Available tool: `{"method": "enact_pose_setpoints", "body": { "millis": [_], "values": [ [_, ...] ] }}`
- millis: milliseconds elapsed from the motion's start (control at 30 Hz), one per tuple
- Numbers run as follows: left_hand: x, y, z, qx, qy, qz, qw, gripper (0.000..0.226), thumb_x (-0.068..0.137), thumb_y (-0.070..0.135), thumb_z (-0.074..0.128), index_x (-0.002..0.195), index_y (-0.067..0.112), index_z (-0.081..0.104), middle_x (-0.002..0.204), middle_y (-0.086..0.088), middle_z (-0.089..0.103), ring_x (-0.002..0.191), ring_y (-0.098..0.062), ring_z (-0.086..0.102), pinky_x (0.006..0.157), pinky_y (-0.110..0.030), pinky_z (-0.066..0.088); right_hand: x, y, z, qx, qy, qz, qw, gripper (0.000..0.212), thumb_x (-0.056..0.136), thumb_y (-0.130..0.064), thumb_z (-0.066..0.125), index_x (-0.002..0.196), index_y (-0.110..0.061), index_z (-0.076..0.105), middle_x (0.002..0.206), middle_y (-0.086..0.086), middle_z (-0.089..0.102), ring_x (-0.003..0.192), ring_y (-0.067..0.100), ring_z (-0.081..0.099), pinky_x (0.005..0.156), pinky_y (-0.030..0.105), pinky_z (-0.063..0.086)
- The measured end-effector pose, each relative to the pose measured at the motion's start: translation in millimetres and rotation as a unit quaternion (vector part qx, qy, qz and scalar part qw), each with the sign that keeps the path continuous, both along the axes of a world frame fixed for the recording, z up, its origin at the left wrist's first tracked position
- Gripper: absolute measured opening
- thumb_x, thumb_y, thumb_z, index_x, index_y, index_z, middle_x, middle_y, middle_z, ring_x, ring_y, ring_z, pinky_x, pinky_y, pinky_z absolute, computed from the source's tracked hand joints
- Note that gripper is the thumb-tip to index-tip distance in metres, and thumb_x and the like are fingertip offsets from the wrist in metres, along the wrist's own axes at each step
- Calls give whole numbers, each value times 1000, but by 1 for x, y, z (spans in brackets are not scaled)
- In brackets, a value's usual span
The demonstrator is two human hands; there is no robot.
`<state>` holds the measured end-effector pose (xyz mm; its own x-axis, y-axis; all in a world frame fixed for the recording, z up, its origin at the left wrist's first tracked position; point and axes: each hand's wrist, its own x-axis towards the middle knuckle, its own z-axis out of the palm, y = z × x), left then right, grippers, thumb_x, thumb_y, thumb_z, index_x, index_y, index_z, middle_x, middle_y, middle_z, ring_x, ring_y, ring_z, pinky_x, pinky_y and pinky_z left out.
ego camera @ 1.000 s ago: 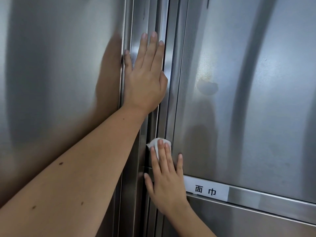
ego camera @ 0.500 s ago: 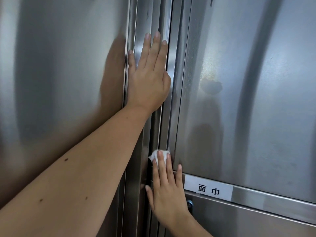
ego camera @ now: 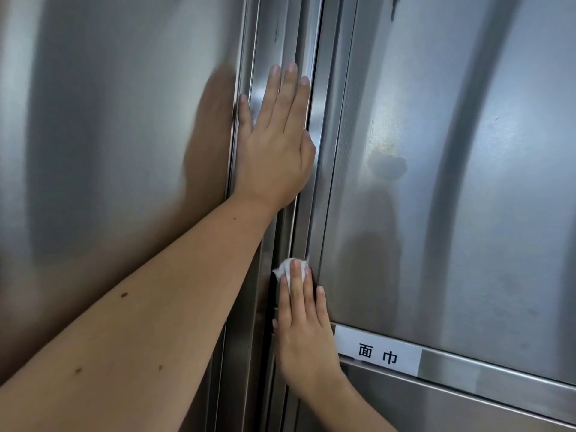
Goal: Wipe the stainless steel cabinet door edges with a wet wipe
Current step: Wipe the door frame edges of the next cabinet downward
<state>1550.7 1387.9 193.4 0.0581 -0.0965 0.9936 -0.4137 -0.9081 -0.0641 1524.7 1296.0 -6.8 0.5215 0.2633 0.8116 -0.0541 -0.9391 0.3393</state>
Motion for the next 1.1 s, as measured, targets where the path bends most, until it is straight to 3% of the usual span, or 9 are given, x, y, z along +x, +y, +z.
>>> {"method": "enact_pose_setpoints", "body": {
  "millis": [67,133,500,600,733,1100],
  "values": [
    [0,0,0,-2,1,-4,1000,58,92,16,29,148,10,15,156,-7,11,144,-22,5,114,-43,-1,4,-1,17,11,-1,20,1000,69,70,-21,69,132,0,48,142,23,38,131,36,36,107,45,31],
    [1,0,0,-3,0,-5,1000,58,92,16,29,148,10,16,156,-7,11,144,-22,6,114,-44,-1,8,-3,33,14,-4,27,1000,75,66,-20,74,132,1,47,141,24,38,131,37,36,104,44,34],
    [2,1,0,-19,-16,-15,1000,56,93,20,22,147,5,20,155,-10,15,143,-24,10,113,-46,7,30,-15,123,-28,-63,63,996,65,84,-18,57,140,4,32,146,27,23,136,38,27,109,46,27],
    [1,2,1,-32,-12,-25,999,58,92,24,15,147,6,20,155,-9,14,143,-21,7,112,-41,4,33,-15,148,-13,-74,91,993,61,86,-13,43,141,7,25,147,30,21,137,41,22,111,47,16],
    [0,0,2,-48,-8,-57,997,60,91,28,11,145,6,24,154,-8,16,143,-19,8,112,-43,7,40,-17,181,-16,-69,140,988,65,95,-15,36,145,1,-2,153,25,-7,142,37,-7,108,36,-22],
    [1,-2,2,-68,-45,-73,994,57,87,21,25,140,2,38,148,-10,31,139,-23,19,108,-44,12,51,-19,244,-24,-86,138,986,65,99,-30,31,148,-3,-3,155,18,-14,143,27,-14,102,32,-30]
  ]
}}
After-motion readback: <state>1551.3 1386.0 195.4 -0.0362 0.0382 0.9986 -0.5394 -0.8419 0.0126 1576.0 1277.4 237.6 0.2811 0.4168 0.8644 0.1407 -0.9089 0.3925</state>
